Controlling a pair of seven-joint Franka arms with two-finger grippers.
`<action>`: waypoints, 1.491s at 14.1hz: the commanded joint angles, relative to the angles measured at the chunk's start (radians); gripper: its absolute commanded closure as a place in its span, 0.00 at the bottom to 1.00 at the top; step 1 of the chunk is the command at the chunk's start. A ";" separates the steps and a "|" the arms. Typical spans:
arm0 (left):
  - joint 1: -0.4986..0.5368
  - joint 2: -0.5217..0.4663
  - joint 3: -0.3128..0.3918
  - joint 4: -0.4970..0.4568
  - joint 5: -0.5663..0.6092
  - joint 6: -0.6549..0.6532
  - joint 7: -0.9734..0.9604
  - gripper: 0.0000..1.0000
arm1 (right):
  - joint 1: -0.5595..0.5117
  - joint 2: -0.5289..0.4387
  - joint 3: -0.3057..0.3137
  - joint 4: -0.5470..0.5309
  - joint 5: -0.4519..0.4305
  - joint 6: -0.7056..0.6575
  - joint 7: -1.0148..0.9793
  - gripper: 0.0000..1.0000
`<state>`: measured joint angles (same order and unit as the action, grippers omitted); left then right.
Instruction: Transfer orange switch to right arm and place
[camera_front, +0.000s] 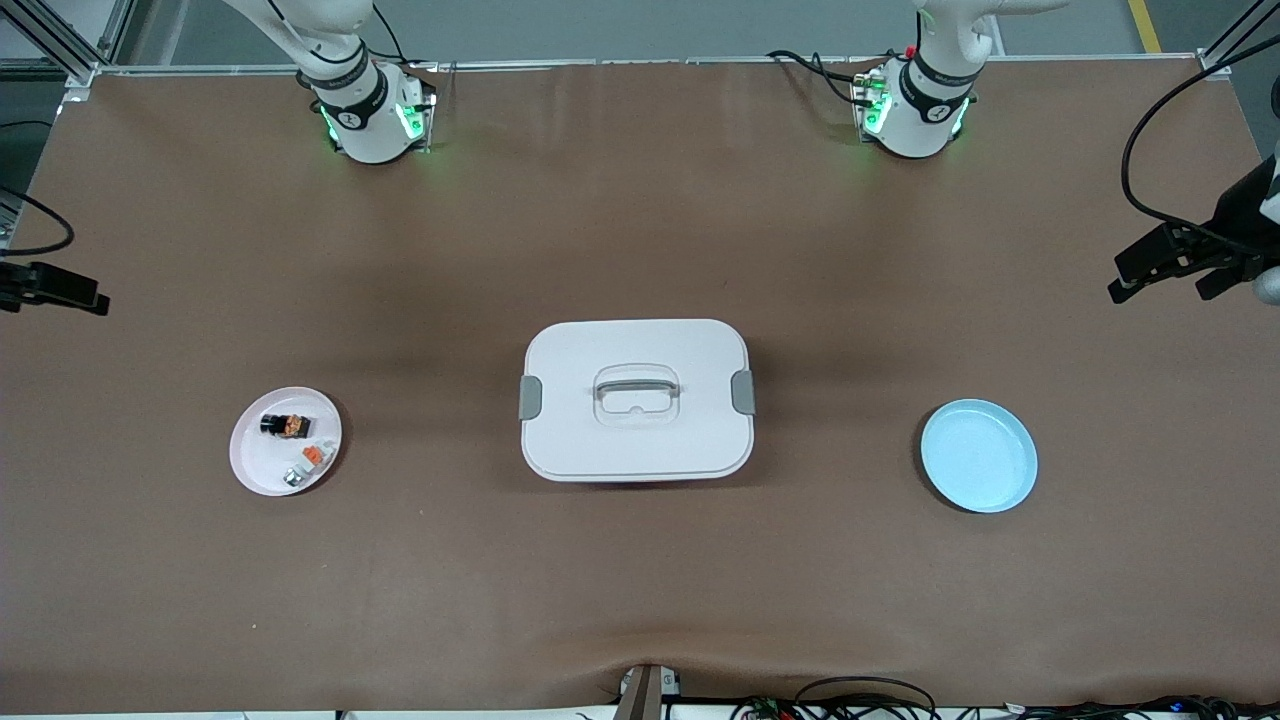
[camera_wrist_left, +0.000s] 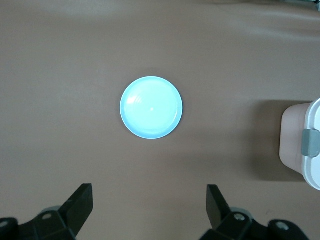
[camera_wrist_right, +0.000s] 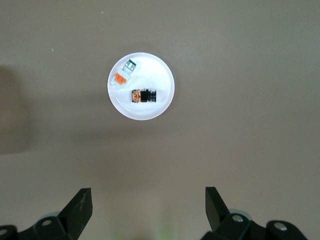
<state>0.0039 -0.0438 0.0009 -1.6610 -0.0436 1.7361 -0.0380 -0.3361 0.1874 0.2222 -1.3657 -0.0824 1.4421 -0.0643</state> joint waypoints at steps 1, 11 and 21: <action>0.005 -0.025 -0.012 -0.008 0.013 0.013 0.003 0.00 | -0.006 0.007 0.012 0.042 0.013 -0.017 0.032 0.00; -0.005 0.005 -0.012 0.092 0.011 -0.121 -0.010 0.00 | 0.035 0.001 0.029 0.059 0.013 -0.051 0.023 0.00; 0.005 0.048 -0.007 0.105 0.014 -0.155 -0.010 0.00 | 0.197 -0.031 -0.165 0.080 0.072 -0.092 0.040 0.00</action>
<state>0.0088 -0.0360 -0.0052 -1.5963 -0.0436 1.6036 -0.0405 -0.2456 0.1695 0.1665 -1.2862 -0.0301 1.3602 -0.0413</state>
